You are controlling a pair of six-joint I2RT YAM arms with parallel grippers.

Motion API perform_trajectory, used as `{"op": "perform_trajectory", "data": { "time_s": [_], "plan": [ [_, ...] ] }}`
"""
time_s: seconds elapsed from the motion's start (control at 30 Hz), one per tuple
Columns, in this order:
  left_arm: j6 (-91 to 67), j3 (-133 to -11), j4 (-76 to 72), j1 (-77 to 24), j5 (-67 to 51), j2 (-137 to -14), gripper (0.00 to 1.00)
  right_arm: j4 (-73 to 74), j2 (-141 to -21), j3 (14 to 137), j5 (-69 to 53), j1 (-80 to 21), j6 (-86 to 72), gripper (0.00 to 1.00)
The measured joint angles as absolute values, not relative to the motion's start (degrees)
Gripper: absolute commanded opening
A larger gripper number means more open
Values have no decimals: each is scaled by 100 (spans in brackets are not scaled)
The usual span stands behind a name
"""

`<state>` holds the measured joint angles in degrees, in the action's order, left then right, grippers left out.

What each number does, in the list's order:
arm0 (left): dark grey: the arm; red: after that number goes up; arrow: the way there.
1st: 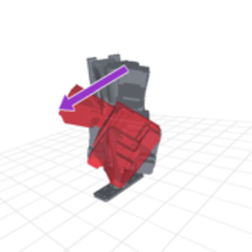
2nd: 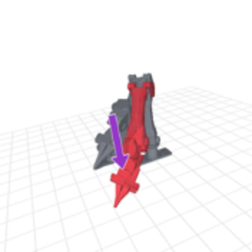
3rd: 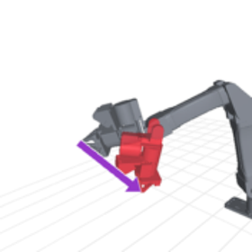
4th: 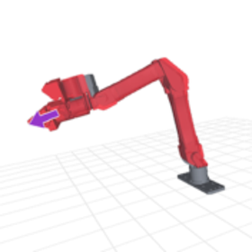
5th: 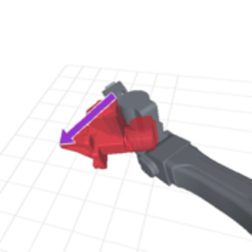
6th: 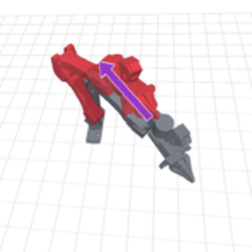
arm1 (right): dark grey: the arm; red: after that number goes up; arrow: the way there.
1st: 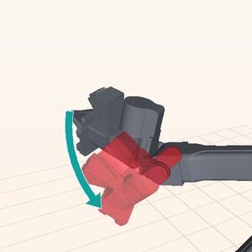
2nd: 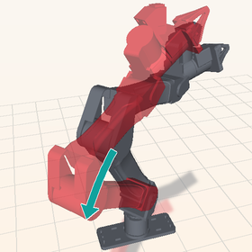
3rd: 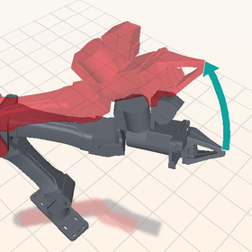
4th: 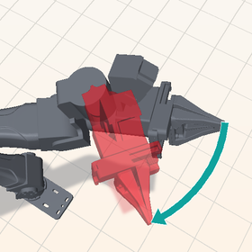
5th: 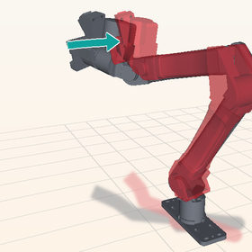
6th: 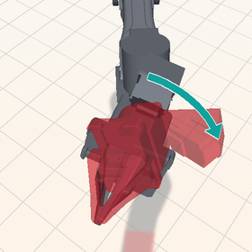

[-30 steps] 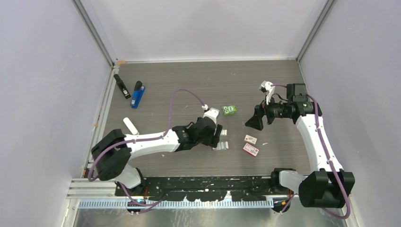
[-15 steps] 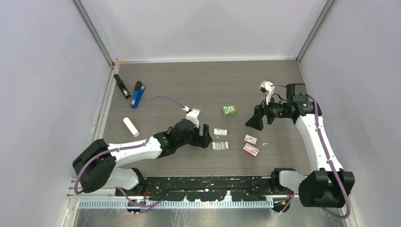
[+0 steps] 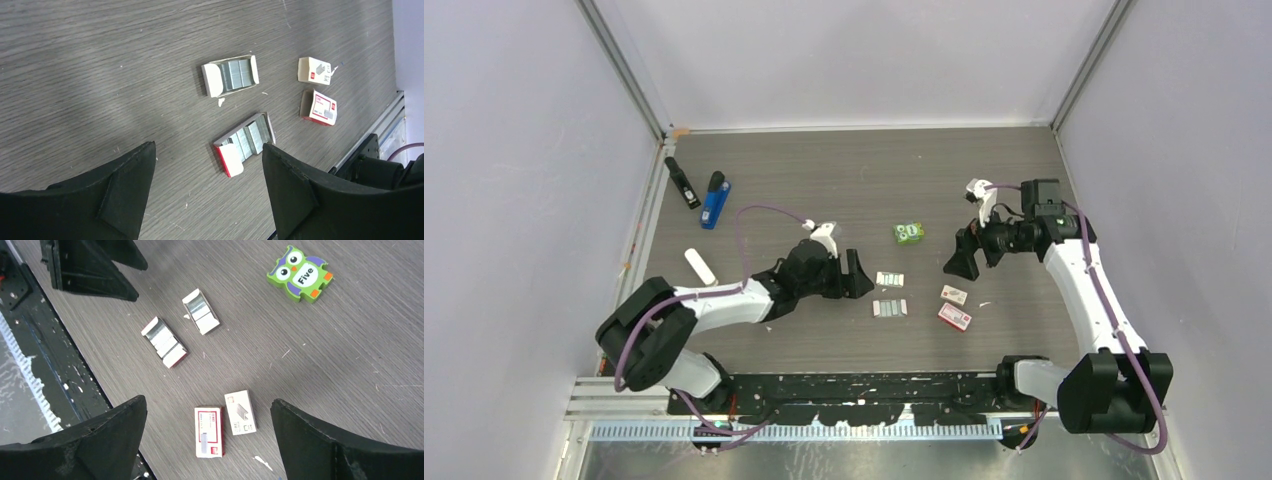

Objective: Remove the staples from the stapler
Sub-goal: Close the staple box at the center of the board.

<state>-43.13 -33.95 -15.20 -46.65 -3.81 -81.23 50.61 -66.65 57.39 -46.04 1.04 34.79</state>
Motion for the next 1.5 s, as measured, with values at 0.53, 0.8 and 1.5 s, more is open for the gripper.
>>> {"op": "perform_trajectory", "data": {
  "time_s": [0.53, 0.8, 1.5],
  "plan": [
    [-4611, -3846, -1546, -4563, -611, -8742, 76, 4965, -7179, 5413, -3083, -899, 4042, 98],
    [-4606, -3844, -1605, -4536, -862, -8742, 68, 4847, -7238, 5162, -2427, -1096, 4230, 95],
    [-4431, -3876, -1479, -4344, -963, -8882, 56, 4652, -7730, 5052, -1999, -1457, 4427, 62]
  ]
}}
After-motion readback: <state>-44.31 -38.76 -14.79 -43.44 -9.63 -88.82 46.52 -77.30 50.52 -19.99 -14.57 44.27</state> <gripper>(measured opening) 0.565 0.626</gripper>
